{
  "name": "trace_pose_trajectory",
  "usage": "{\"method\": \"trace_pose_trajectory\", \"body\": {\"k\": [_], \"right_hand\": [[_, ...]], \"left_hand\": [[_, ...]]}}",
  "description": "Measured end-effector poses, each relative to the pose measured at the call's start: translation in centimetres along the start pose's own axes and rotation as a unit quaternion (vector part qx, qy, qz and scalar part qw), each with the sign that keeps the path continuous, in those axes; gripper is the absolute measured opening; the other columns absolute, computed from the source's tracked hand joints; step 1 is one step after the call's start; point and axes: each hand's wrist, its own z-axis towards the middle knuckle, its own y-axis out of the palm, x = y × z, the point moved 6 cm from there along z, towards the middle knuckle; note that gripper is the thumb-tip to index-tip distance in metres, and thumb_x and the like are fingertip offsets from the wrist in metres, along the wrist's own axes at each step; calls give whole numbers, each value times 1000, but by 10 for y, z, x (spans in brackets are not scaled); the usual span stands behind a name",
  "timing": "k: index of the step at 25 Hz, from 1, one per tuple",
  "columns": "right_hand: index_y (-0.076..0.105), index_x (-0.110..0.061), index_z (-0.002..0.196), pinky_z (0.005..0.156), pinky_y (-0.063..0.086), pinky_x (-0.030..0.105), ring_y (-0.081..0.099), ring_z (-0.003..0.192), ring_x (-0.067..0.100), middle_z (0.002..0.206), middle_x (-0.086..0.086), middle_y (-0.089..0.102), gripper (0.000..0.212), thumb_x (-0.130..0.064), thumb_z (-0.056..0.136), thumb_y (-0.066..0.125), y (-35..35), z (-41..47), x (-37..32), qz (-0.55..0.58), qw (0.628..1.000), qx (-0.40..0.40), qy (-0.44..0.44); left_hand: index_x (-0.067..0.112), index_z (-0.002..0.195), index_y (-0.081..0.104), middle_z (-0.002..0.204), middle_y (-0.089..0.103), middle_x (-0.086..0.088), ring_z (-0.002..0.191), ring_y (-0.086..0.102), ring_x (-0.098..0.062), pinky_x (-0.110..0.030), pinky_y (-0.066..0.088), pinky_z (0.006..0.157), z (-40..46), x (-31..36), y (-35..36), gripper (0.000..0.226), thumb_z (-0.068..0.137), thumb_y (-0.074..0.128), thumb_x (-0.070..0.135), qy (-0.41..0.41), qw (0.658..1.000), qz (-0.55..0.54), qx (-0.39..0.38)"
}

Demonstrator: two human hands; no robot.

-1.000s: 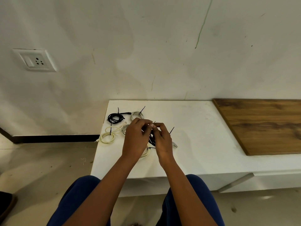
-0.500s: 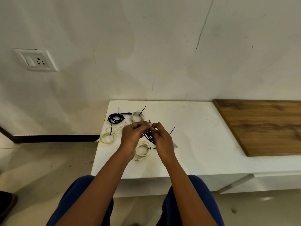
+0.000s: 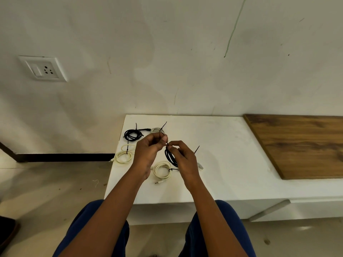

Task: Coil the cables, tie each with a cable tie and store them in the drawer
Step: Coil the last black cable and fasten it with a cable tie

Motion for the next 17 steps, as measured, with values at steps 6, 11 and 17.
{"method": "trace_pose_trajectory", "body": {"k": [6,11,17], "right_hand": [[61,-35,79,56,34,26,43,47,1,46,-14,50,11,-32,88,54,-3,0,1,-32,998,53,5],[58,-41,70,53,30,25,47,49,-3,48,-18,52,19,-36,88,52,-5,0,0,-57,995,73,29],[62,-37,75,56,32,24,53,63,6,60,-13,58,16,-43,86,53,-3,3,1,-102,989,94,47]], "left_hand": [[16,84,64,70,64,3,69,64,-5,-21,51,79,-3,-3,11,11,90,60,9,12,999,-38,-13],[17,83,64,75,65,0,74,64,-10,-23,51,83,-6,-1,15,13,89,61,7,46,999,-17,10],[22,80,64,77,66,8,68,63,7,-6,47,66,-8,-6,14,18,89,62,7,61,997,14,34]]}}
